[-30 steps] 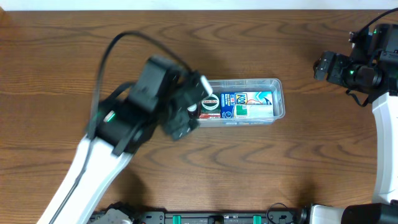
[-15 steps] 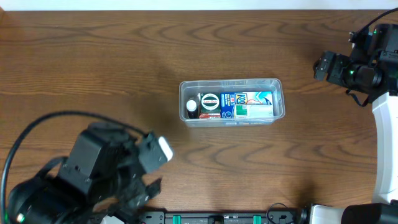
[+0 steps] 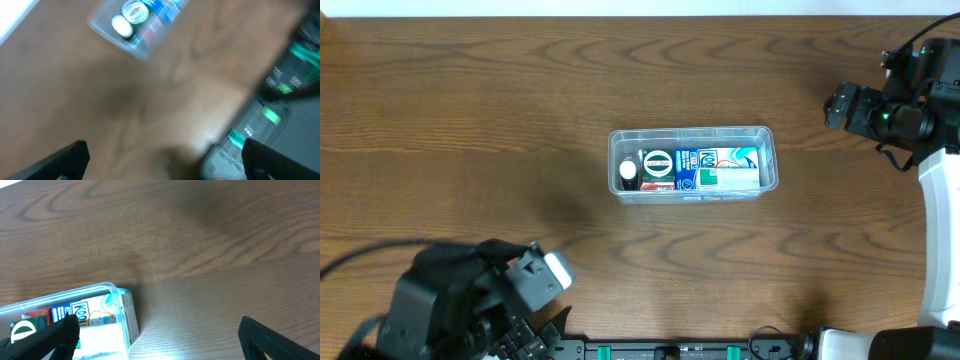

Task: Pack container

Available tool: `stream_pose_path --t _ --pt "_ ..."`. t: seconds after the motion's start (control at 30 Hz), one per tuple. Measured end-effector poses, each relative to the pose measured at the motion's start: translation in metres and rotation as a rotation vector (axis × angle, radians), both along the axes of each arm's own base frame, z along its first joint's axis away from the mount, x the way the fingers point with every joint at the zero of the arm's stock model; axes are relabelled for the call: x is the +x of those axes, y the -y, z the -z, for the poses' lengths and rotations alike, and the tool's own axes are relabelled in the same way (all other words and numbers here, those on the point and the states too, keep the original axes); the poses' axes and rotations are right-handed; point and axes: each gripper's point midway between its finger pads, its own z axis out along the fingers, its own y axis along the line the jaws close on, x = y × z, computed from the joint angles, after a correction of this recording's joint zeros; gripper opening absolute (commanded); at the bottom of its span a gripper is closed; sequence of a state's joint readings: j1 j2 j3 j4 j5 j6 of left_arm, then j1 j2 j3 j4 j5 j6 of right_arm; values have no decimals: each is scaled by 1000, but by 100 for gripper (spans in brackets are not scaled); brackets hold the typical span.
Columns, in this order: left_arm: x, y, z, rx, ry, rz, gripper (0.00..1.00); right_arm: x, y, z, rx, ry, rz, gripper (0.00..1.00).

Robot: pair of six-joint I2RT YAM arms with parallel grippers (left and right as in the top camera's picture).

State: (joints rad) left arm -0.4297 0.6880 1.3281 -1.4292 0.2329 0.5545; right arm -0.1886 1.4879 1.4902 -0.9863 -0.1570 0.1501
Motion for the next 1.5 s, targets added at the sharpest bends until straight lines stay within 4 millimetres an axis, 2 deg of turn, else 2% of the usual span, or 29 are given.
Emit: stream_pose_path --t 0.13,0.27,0.4,0.53,0.7,0.87,1.07,1.5 --pt "21 -6 3 -58 193 -74 98 0 0 0 0 0 0 99" --pt "47 -14 14 -102 377 -166 98 0 0 0 0 0 0 99" --pt "71 -22 33 -120 510 -228 98 0 0 0 0 0 0 99" --pt "93 -24 60 -145 606 -252 98 0 0 0 0 -1 0 99" --pt "112 -24 86 -174 702 -253 98 0 0 0 0 -1 0 99" --pt "122 -23 104 -194 767 -240 98 0 0 0 1 -1 0 99" --pt "126 -27 124 -176 768 -250 98 0 0 0 1 -1 0 99" --pt "131 -47 128 -158 777 -340 98 0 0 0 0 -1 0 99"
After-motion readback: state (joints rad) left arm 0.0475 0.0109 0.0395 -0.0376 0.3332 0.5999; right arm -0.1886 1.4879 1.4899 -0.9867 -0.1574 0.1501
